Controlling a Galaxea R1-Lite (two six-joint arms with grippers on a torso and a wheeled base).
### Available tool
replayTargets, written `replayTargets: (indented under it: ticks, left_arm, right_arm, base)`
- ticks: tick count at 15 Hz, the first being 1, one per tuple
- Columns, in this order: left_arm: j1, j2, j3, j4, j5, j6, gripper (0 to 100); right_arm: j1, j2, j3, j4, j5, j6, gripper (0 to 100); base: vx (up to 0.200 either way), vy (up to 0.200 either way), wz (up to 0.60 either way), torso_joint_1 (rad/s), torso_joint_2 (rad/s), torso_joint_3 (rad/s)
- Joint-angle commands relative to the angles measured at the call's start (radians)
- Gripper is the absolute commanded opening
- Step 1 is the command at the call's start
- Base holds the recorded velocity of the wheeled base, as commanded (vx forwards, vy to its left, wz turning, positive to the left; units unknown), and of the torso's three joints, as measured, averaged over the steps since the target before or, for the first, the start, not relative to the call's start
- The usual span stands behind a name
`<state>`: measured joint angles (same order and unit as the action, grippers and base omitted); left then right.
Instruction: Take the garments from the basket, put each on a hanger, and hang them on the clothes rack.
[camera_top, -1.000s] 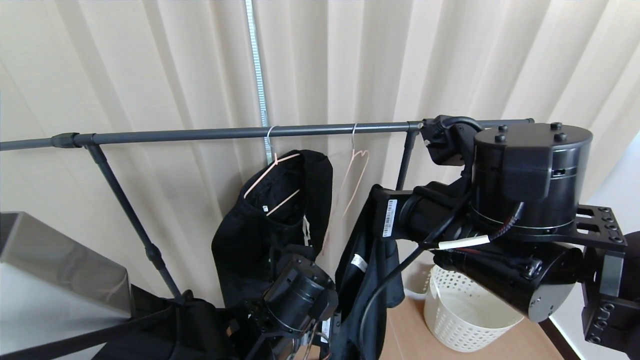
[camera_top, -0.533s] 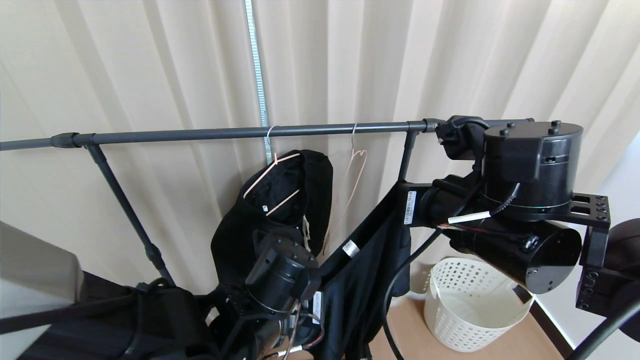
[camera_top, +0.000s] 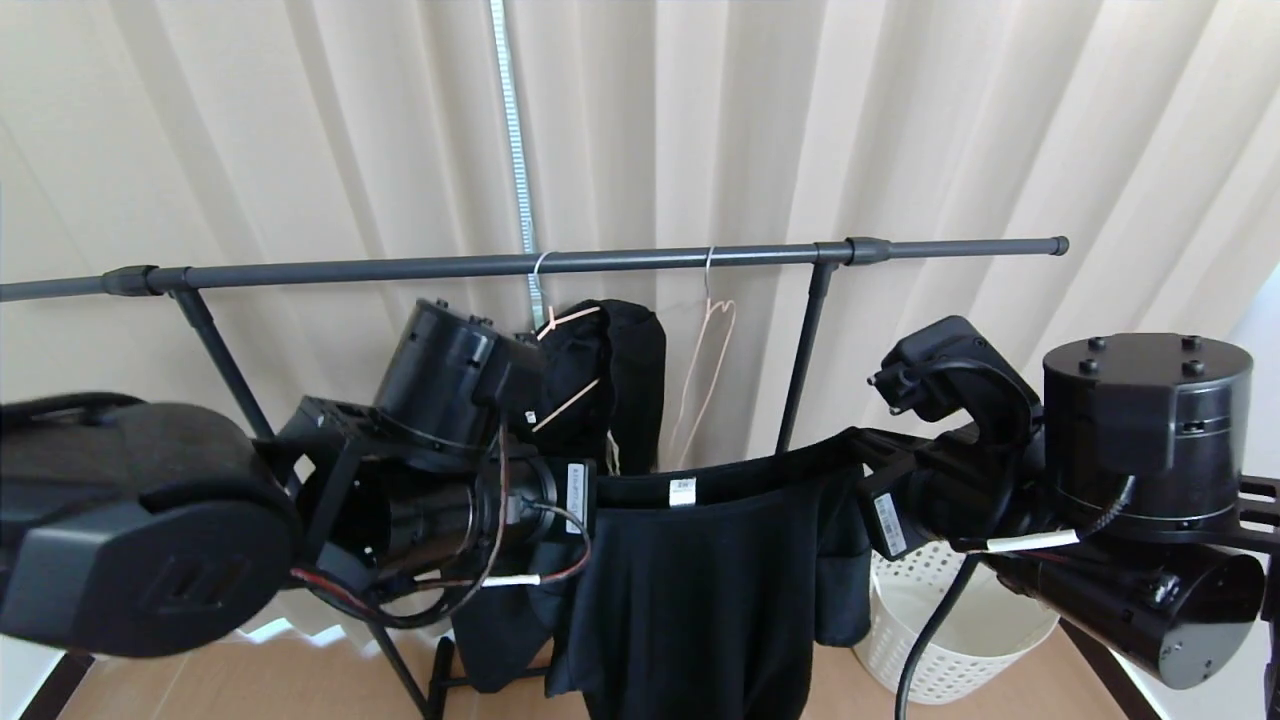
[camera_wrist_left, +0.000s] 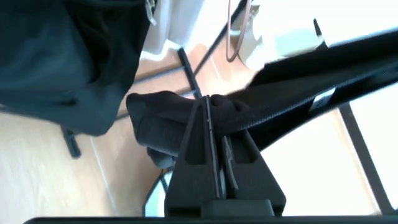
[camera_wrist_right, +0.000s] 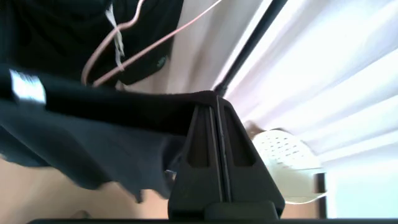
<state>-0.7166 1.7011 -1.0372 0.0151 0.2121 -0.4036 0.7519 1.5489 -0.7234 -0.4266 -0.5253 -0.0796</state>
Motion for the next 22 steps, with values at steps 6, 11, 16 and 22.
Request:
replayTargets:
  ticks: [6, 11, 16, 22]
  left_arm:
    - [0.039, 0.002, -0.21, 0.203, -0.149, 0.134, 0]
    - [0.097, 0.117, -0.411, 0.186, -0.323, 0.203, 0]
    - [0.082, 0.196, -0.517, 0.151, -0.438, 0.259, 0]
    - [0.074, 0.172, -0.475, 0.117, -0.456, 0.259, 0]
  right_arm:
    - [0.053, -0.036, -0.01, 0.042, -0.081, -0.008, 0]
    - [0.287, -0.124, -0.05, 0.312, -0.096, 0.046, 0]
    - [0.443, 0.003, -0.142, 0.321, -0.047, 0.291, 0]
    - [0.454, 0.062, -0.261, 0.324, 0.054, 0.52, 0]
  base:
    - [0.0, 0.0, 0.0, 0.0, 0.0, 0.0]
    - [0.0, 0.0, 0.0, 0.0, 0.0, 0.0]
    - [0.0, 0.0, 0.0, 0.0, 0.0, 0.0]
    - [0.0, 0.0, 0.0, 0.0, 0.0, 0.0]
